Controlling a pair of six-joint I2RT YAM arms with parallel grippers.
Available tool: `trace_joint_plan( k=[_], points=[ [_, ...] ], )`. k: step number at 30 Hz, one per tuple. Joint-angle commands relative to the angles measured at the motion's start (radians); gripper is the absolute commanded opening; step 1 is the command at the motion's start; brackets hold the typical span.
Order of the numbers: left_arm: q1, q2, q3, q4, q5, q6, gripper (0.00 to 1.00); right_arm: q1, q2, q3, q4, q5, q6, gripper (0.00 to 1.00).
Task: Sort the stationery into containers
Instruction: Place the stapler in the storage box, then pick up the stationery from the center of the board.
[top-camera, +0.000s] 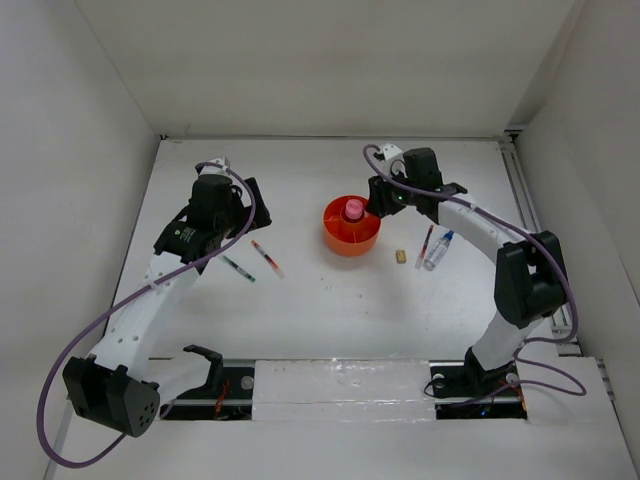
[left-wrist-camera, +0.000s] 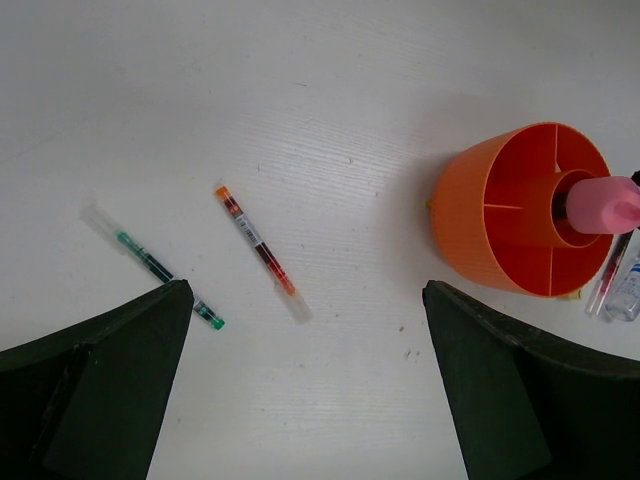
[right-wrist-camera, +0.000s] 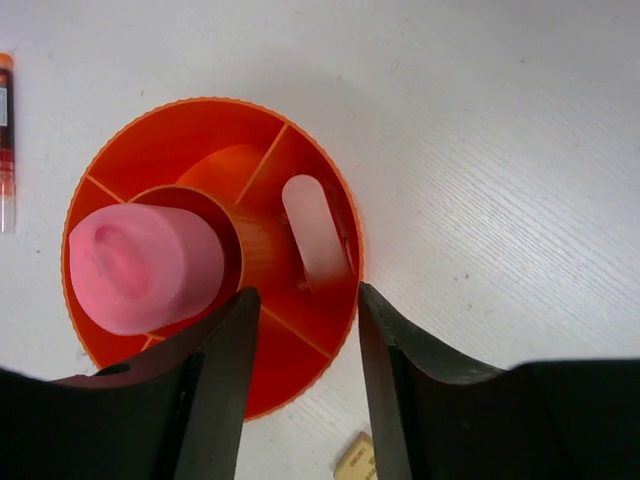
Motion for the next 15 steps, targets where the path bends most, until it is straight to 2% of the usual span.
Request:
trace_joint_plan(
  k=[1, 2, 5, 6, 8, 14, 15],
  points=[
    [0.000, -0.002, -0.006, 0.029, 0.007, 0.010, 1.00, -0.028, -0.093, -0.008, 0.034, 0.035, 0.017, 0.52],
    [0.000, -0.002, -0.006, 0.029, 0.007, 0.010, 1.00, -0.042, -0.114, -0.017, 0.034, 0.045, 0.031, 0.52],
    [0.000, -0.002, -0.006, 0.029, 0.007, 0.010, 1.00, -0.053, -0.149, -0.026, 0.012, 0.109, 0.056, 0.63],
    [0.000, -0.002, -0.006, 0.029, 0.007, 0.010, 1.00, -0.053, -0.171, -0.026, 0.012, 0.135, 0.056, 0.73],
    [0.000, -0.002, -0.006, 0.029, 0.007, 0.010, 1.00, -0.053, -0.186, -0.026, -0.025, 0.217, 0.088, 1.00],
    [0.000, -0.002, -0.006, 0.029, -0.011, 0.010, 1.00, -0.030, -0.220, -0.109, -0.058, 0.409, 0.181, 1.00],
    [0.000, -0.002, -0.006, 0.029, -0.011, 0.010, 1.00, -0.019, -0.243, -0.147, -0.058, 0.451, 0.201, 0.97]
  ],
)
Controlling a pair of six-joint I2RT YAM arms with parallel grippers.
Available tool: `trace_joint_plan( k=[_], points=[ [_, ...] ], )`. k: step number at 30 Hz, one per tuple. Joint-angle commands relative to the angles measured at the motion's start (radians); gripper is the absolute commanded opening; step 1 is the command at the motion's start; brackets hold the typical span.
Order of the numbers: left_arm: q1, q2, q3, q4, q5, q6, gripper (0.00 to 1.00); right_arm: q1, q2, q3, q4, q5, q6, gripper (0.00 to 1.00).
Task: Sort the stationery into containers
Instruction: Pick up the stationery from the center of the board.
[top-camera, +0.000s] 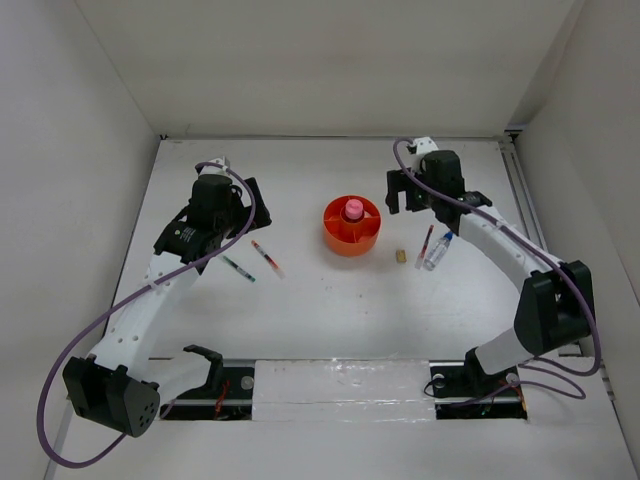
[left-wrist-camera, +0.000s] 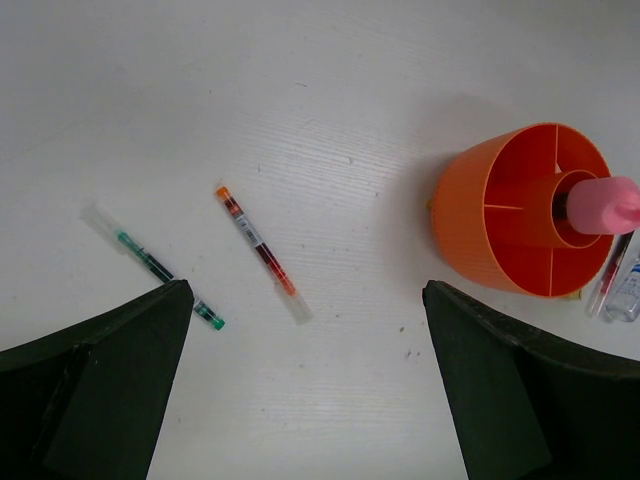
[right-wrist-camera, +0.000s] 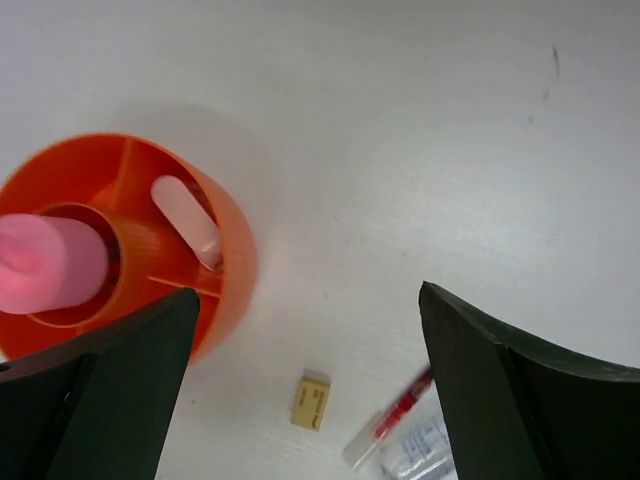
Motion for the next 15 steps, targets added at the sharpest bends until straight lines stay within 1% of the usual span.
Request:
trace_joint_plan(
  k=[1, 3, 4, 5, 8, 15],
  points=[
    [0.000, -0.002, -0.006, 0.029, -0.010, 0.010, 1.00, 0.038, -0.055, -0.085, -0.034, 0.162, 0.076, 0.95],
    [0.000, -0.002, -0.006, 0.029, -0.019, 0.010, 1.00, 0.058, -0.082, -0.123, -0.034, 0.188, 0.105, 0.90],
    [0.000, -0.002, -0.006, 0.029, -0.019, 0.010, 1.00, 0.081, -0.096, -0.165, -0.025, 0.197, 0.105, 0.86],
    [0.000, -0.002, -0.006, 0.029, -0.019, 0.010, 1.00, 0.090, -0.117, -0.185, -0.025, 0.210, 0.122, 0.84],
    [0.000, -0.002, -0.006, 0.029, -0.019, 0.010, 1.00, 0.090, -0.128, -0.246, 0.006, 0.219, 0.142, 0.81],
    [0.000, -0.011, -0.006, 0.029, 0.001, 0.010, 1.00, 0.099, -0.093, -0.295, 0.026, 0.203, 0.162, 0.73]
  ],
)
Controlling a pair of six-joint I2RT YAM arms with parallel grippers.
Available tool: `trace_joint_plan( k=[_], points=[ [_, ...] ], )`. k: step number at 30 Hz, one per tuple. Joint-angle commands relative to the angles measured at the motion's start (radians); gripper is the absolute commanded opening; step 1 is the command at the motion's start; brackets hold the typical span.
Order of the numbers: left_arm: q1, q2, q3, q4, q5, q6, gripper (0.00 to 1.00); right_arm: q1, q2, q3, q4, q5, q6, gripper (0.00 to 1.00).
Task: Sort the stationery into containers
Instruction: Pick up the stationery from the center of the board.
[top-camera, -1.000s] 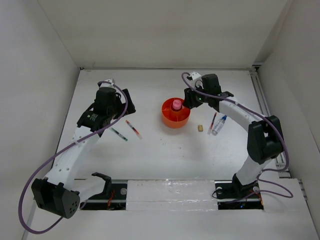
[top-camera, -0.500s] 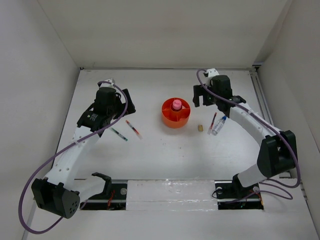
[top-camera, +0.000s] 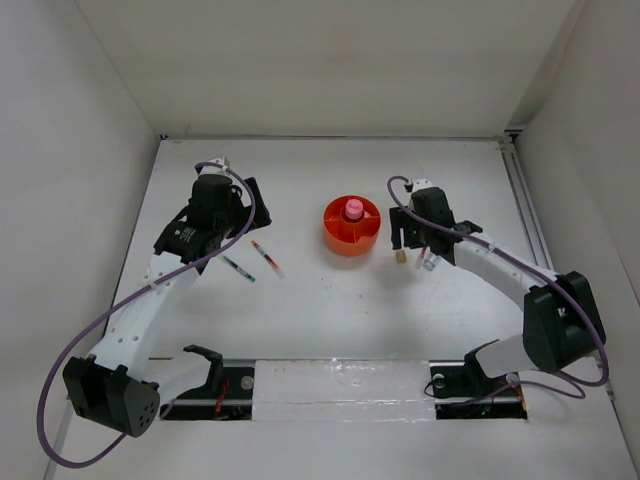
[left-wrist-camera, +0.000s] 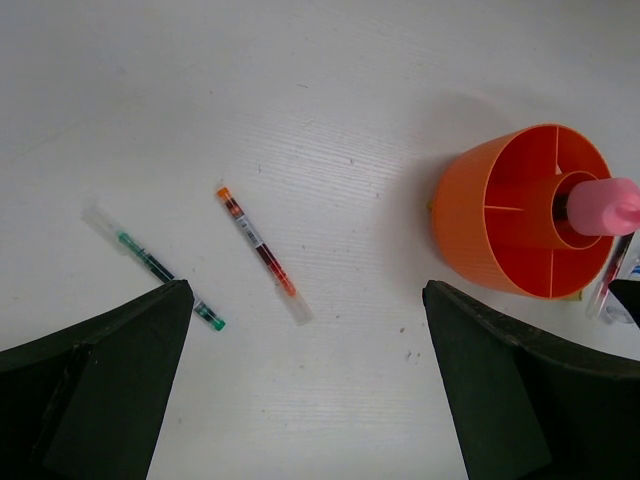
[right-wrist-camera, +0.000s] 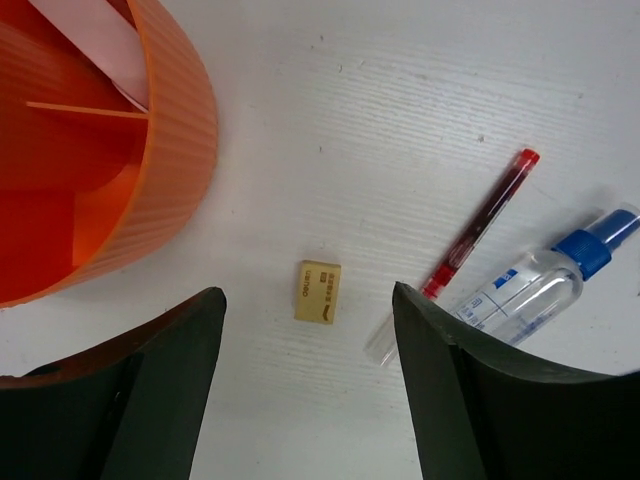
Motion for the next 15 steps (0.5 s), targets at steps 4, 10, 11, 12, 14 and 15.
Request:
trace_joint_plan(
  k=[4, 10, 11, 12, 14, 15],
  points=[
    [0.000, -0.020, -0.006, 0.028, 0.004, 0.010, 1.00, 0.005, 0.049, -0.039, 0.085, 0.010, 0.037, 0.68],
    [0.000, -0.029, -0.016, 0.028, -0.005, 0.010, 1.00, 0.015, 0.095, -0.068, 0.120, 0.000, 0.076, 0.67],
    [0.000, -0.029, -0.016, 0.028, -0.005, 0.010, 1.00, 0.015, 0.107, -0.068, 0.120, 0.000, 0.076, 0.67],
    [0.000, -0.029, -0.016, 0.028, -0.005, 0.010, 1.00, 0.015, 0.107, -0.079, 0.120, 0.000, 0.086, 0.67],
    [0.000, -0.029, -0.016, 0.028, -0.005, 0.010, 1.00, 0.015, 0.129, -0.090, 0.129, 0.000, 0.096, 0.66],
    [0.000, -0.029, -0.016, 0.028, 0.004, 0.010, 1.00, 0.015, 0.129, -0.090, 0.129, 0.000, 0.106, 0.66]
  ],
)
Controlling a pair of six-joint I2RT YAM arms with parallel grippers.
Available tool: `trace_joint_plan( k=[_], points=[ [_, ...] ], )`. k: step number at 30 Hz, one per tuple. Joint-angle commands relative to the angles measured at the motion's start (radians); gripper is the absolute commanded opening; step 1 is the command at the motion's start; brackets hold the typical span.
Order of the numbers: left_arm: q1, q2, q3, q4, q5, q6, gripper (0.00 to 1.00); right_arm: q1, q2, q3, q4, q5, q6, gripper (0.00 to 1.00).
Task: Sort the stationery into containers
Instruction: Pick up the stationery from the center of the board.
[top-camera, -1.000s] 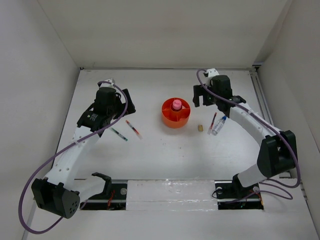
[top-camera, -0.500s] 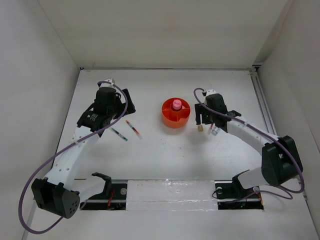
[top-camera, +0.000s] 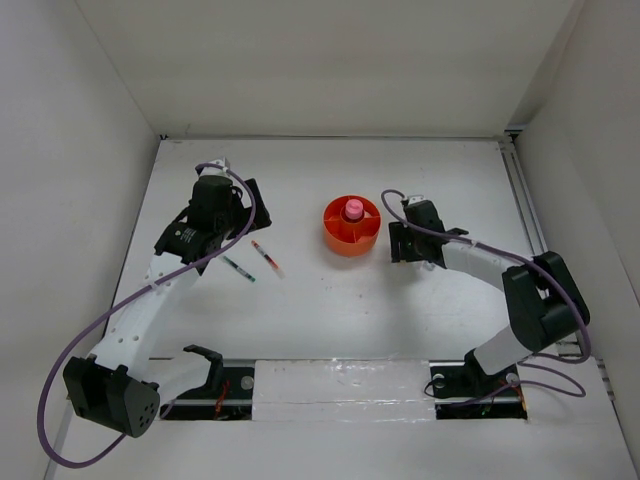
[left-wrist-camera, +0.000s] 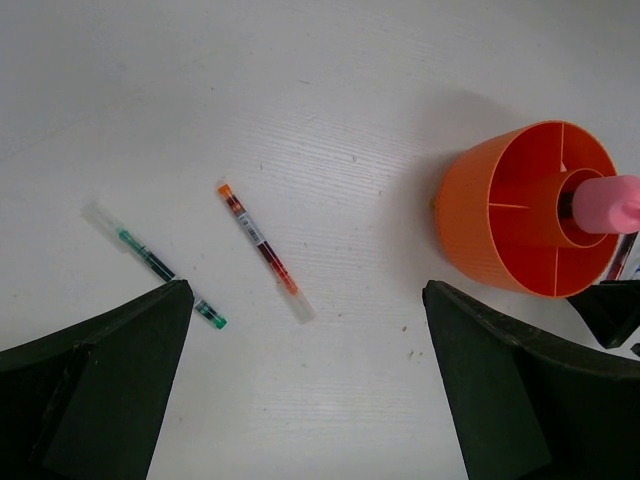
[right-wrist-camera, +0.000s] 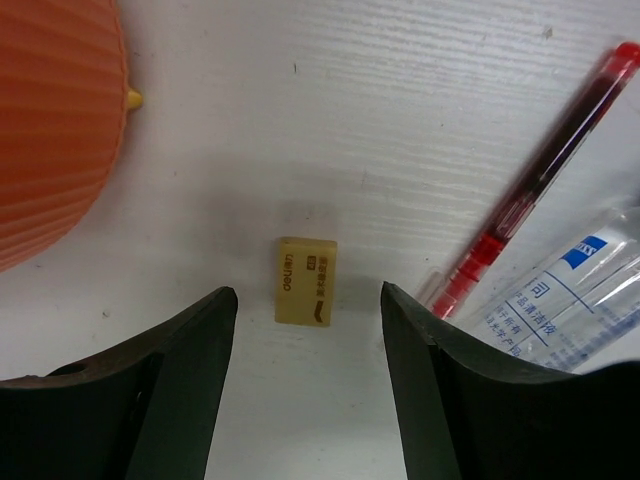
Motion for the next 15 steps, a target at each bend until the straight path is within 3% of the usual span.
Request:
trace_joint_plan(
  k=[1, 9, 15],
  points=[
    [0.000, -0.019, -0.006, 0.024, 0.003, 0.010, 1.00, 0.021, 0.008, -0.009, 0.057, -0.001, 0.037, 0.66],
    [0.000, -0.019, -0.006, 0.024, 0.003, 0.010, 1.00, 0.021, 0.039, -0.018, 0.057, -0.001, 0.055, 0.56],
    [0.000, -0.019, -0.006, 0.024, 0.003, 0.010, 1.00, 0.021, 0.074, 0.010, 0.037, 0.008, 0.064, 0.54]
  ],
)
